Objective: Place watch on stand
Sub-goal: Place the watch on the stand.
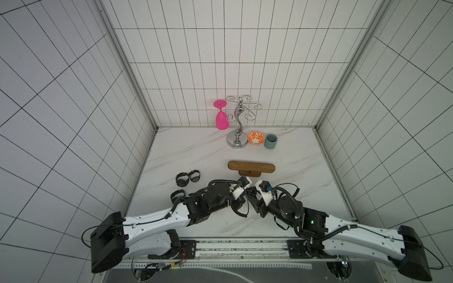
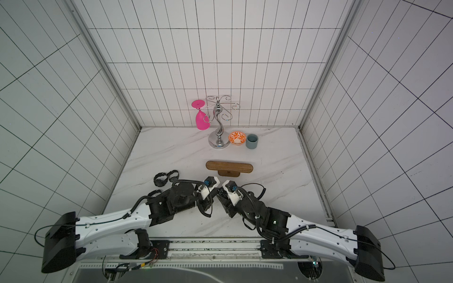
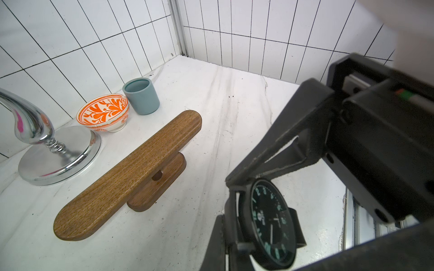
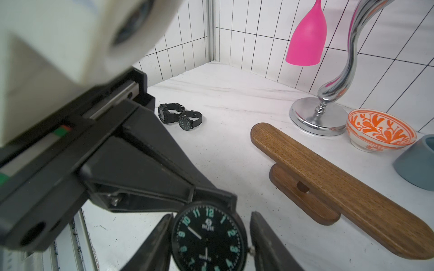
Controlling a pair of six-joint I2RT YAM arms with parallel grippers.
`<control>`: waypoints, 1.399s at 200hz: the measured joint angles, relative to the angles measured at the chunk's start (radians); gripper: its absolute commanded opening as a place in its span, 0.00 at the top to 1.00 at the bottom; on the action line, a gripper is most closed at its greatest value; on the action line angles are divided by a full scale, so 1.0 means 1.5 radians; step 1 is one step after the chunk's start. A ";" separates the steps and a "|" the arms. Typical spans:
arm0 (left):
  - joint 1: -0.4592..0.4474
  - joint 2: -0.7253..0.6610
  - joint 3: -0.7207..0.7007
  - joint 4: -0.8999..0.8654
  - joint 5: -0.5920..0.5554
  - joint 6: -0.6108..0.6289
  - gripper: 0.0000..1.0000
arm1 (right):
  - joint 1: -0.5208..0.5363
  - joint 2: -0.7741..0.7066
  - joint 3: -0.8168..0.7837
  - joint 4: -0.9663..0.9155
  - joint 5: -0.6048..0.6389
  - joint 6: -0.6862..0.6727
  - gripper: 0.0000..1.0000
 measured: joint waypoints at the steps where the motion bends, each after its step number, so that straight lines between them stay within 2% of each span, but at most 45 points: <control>1: 0.000 0.000 0.000 0.000 0.000 0.000 1.00 | 0.000 0.000 0.000 0.000 0.000 0.000 0.45; 46: -0.001 0.000 0.000 0.000 0.000 0.000 1.00 | 0.000 0.002 0.000 -0.001 0.001 -0.002 0.59; 125: -0.001 0.003 0.000 0.003 -0.006 0.002 1.00 | -0.001 0.000 0.001 -0.003 0.005 0.003 0.72; 150: 0.001 0.003 0.000 0.009 -0.027 -0.005 0.78 | -0.023 -0.009 0.001 -0.011 0.005 0.017 0.75; 180: 0.011 0.019 0.001 0.012 -0.054 -0.018 0.60 | -0.094 -0.019 0.005 -0.036 0.007 0.039 0.75; 196: 0.021 0.030 0.002 0.010 -0.065 -0.034 0.56 | -0.136 -0.018 0.008 -0.053 0.008 0.048 0.75; 218: 0.063 0.038 0.005 0.010 -0.076 -0.064 0.52 | -0.208 -0.003 0.023 -0.079 0.014 0.057 0.75; 252: 0.192 0.056 0.025 0.012 -0.071 -0.135 0.49 | -0.327 0.030 0.049 -0.090 0.011 0.071 0.75; 280: 0.281 0.102 0.052 0.014 -0.044 -0.191 0.48 | -0.399 0.066 0.060 -0.086 -0.003 0.080 0.75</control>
